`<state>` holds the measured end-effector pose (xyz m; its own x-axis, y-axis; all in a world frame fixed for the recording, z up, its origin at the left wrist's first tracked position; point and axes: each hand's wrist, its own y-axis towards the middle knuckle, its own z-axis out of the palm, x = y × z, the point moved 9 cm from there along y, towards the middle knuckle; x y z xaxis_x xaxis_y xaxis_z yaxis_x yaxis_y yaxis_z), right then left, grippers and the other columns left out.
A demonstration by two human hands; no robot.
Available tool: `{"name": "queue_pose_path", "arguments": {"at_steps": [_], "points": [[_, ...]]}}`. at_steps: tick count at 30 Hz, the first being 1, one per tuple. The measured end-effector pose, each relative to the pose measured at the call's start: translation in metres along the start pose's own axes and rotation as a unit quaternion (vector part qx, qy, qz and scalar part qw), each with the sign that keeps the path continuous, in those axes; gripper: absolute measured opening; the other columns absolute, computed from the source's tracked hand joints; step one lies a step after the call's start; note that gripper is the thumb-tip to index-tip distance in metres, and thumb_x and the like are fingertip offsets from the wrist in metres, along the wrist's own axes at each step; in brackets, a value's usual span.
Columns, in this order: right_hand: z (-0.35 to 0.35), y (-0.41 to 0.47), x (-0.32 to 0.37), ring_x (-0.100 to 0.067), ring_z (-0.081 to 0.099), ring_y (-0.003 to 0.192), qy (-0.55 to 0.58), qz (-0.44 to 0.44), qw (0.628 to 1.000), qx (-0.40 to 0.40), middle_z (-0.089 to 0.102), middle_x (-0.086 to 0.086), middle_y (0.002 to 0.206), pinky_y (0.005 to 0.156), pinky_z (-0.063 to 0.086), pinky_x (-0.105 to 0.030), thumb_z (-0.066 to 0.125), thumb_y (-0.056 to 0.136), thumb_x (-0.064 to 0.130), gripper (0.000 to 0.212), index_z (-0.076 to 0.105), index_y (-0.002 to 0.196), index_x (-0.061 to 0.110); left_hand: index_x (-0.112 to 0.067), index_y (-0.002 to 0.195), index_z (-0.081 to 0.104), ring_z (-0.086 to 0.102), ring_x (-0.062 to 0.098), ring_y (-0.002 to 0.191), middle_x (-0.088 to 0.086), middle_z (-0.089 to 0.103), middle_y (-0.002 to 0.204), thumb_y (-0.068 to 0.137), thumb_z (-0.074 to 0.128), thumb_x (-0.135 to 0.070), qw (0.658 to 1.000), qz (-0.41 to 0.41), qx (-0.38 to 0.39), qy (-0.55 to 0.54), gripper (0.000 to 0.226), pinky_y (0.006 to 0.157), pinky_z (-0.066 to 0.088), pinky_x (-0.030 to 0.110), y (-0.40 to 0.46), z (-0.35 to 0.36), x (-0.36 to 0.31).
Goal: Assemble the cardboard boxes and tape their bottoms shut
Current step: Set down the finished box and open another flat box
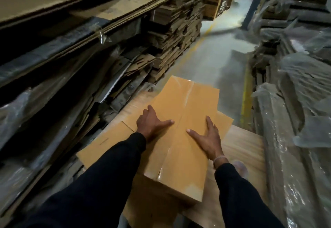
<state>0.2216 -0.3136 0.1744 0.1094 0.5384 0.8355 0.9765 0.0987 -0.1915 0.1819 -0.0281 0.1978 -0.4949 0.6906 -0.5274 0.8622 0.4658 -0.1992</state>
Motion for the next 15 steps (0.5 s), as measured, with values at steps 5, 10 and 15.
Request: {"name": "queue_pose_path", "arguments": {"at_steps": [5,10,15], "points": [[0.009,0.002,0.013,-0.03,0.027,0.157,-0.011,-0.059,0.995,0.076,0.02,-0.005,0.173,0.127,0.03,-0.05,0.087,0.075,0.064,0.118,0.018,0.167,0.04,-0.012,0.141,0.038,0.058,0.035,0.122,0.015,0.053,0.139,0.058,0.074,-0.092,0.996,-0.064,-0.048,-0.03,0.121,0.094,0.052,0.044,-0.046,-0.011,0.028],[0.046,-0.021,0.054,-0.031,0.028,0.156,-0.055,-0.145,0.97,0.186,0.023,-0.006,0.172,0.126,0.031,-0.054,0.084,0.078,0.064,0.115,0.015,0.168,0.041,-0.012,0.141,0.041,0.058,0.035,0.123,0.014,0.055,0.139,0.058,0.075,-0.092,0.975,-0.163,-0.126,-0.082,0.12,0.097,0.052,0.045,-0.125,-0.036,0.088],[0.095,-0.08,0.105,-0.031,0.035,0.152,-0.092,-0.225,0.932,0.268,0.029,-0.007,0.169,0.123,0.036,-0.049,0.084,0.082,0.057,0.114,0.017,0.169,0.032,-0.016,0.147,0.04,0.055,0.033,0.129,0.011,0.054,0.143,0.057,0.075,-0.091,0.94,-0.267,-0.177,-0.12,0.122,0.103,0.051,0.048,-0.212,-0.062,0.149]]}}
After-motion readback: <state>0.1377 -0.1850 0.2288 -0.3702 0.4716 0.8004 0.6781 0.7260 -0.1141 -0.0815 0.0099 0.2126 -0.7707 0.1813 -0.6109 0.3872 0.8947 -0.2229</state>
